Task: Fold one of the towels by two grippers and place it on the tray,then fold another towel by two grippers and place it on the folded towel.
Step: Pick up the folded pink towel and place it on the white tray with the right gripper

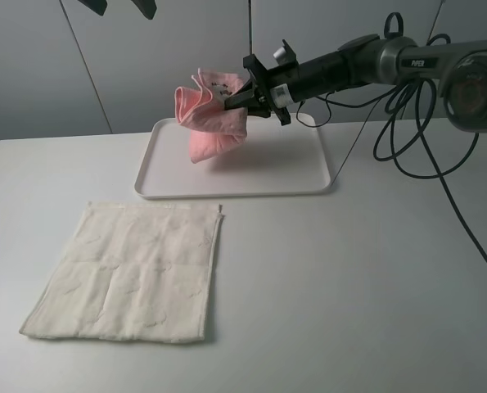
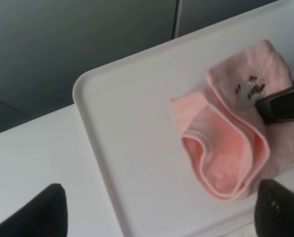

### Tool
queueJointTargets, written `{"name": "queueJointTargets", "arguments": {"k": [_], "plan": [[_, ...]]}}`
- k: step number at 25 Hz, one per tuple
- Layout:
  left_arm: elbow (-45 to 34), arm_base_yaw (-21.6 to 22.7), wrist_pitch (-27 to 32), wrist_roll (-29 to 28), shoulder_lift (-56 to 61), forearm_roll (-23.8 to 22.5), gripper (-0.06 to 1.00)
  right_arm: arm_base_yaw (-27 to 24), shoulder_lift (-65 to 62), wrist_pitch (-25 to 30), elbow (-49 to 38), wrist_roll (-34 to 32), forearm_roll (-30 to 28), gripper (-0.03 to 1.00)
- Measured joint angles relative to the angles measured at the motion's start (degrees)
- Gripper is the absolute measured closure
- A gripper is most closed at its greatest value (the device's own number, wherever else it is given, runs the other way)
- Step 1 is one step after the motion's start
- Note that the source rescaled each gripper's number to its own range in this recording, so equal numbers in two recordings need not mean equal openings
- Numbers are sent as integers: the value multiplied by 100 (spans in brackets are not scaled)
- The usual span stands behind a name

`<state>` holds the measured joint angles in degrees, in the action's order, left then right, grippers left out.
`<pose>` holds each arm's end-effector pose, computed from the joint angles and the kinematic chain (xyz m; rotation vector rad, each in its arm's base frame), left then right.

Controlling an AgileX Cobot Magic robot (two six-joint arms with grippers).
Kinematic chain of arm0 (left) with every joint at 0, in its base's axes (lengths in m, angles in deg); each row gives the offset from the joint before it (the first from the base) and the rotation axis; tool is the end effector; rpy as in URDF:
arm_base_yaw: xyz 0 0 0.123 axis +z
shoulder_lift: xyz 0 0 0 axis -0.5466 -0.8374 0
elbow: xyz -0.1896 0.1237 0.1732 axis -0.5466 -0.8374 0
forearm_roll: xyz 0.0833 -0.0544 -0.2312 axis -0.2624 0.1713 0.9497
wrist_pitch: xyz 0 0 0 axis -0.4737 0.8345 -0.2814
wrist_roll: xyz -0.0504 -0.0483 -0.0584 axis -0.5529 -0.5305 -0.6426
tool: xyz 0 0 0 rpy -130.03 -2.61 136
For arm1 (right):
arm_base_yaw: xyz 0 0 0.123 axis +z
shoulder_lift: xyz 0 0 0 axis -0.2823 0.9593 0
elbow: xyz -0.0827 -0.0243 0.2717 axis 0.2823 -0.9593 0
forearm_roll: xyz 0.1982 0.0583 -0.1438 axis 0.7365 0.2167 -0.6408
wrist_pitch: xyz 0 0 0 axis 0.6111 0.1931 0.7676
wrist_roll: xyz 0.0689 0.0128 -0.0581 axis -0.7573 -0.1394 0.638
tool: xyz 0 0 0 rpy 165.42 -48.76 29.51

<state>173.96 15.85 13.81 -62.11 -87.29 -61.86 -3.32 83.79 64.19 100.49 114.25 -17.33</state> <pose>0.4296 -0.1369 0.3686 0.4436 2.4989 -0.1466 0.5019 0.1933 0.1192 -0.1918 2.4519 1.4718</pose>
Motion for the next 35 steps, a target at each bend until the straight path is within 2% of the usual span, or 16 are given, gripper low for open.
{"name": "queueJointTargets", "arguments": {"k": [4,10,13,20,21,23,25,28,33,35], "plan": [[0,0,0,28,-128,48,-3,0,93,-436,39,-26,-616,83],[0,0,0,42,-141,93,-3,0,141,-962,45,-449,-1506,83],[0,0,0,79,-141,93,-3,0,141,-1105,45,-556,-1738,83],[0,0,0,168,-141,107,-3,0,256,-1156,59,-776,-1812,82],[0,0,0,168,-141,107,-3,0,267,-1166,59,-776,-1841,79],[0,0,0,168,-141,107,-3,0,267,-1171,59,-819,-1864,65],[0,0,0,168,-141,111,-3,0,267,-1182,59,-855,-1864,44],[0,0,0,168,-141,121,-3,0,267,-1122,59,-855,-1883,21],[0,0,0,168,-141,145,-3,0,267,-905,59,-619,-1883,15],[0,0,0,168,-141,155,-3,0,256,-874,59,-604,-1857,7]]}}
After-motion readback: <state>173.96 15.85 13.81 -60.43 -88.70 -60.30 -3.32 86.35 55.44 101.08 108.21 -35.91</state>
